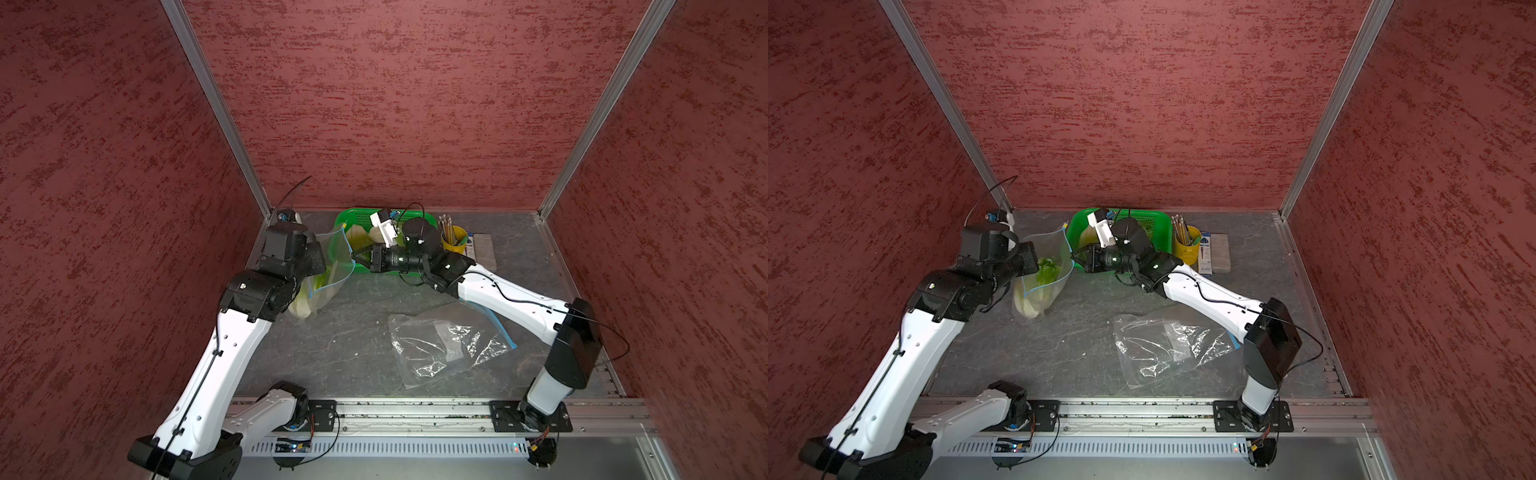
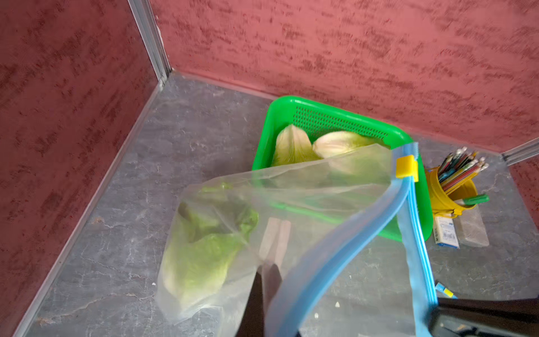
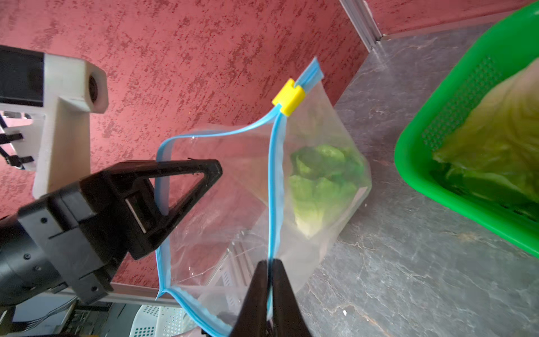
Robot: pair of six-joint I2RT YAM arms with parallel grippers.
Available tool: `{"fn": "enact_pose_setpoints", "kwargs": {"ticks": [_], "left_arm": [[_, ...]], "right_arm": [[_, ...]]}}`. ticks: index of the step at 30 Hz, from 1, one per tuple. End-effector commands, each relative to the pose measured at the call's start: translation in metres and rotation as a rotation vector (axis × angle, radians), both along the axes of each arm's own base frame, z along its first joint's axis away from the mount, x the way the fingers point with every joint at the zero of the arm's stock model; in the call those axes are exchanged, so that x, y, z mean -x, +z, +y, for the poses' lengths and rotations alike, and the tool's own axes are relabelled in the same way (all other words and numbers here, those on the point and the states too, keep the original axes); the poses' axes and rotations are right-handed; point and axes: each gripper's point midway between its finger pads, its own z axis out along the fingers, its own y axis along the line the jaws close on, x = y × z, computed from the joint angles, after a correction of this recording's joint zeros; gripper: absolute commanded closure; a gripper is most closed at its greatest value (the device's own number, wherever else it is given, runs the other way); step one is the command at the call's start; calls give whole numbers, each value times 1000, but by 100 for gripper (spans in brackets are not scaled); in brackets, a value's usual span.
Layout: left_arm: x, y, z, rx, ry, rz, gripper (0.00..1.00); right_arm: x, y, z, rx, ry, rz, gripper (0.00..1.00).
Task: Put the chinese cabbages into a zipper bag and zip it
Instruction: Adjust the zipper food storage bag at the center of the board.
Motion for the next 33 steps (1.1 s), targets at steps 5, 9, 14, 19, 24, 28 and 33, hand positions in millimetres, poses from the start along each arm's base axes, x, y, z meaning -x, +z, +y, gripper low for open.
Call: {"fn": "enact_pose_setpoints", "kwargs": {"ticks": [5, 9, 14, 19, 24, 28, 33], "left_arm": [[-1, -58, -23, 71, -35, 84, 94], [2, -58, -25, 66, -38, 86, 84], [5, -47, -16, 29, -21, 80, 71], [3, -52, -6, 12, 12, 115, 70], [0, -47, -13, 27, -23, 97, 78], [-1, -46, -12, 26, -21, 90, 91], [0, -42, -3, 5, 14, 82, 98]], "right_arm": [[-16, -55, -9, 84, -84, 15, 91], [-13, -61, -13, 93, -85, 22, 91], [-13, -63, -20, 106, -107, 9, 91], [-12, -58, -19, 101, -102, -6, 91], [-14, -55, -21, 109, -109, -25, 91], [-14, -45, -17, 87, -95, -43, 89], [-8, -17, -10, 13, -46, -62, 76]]}}
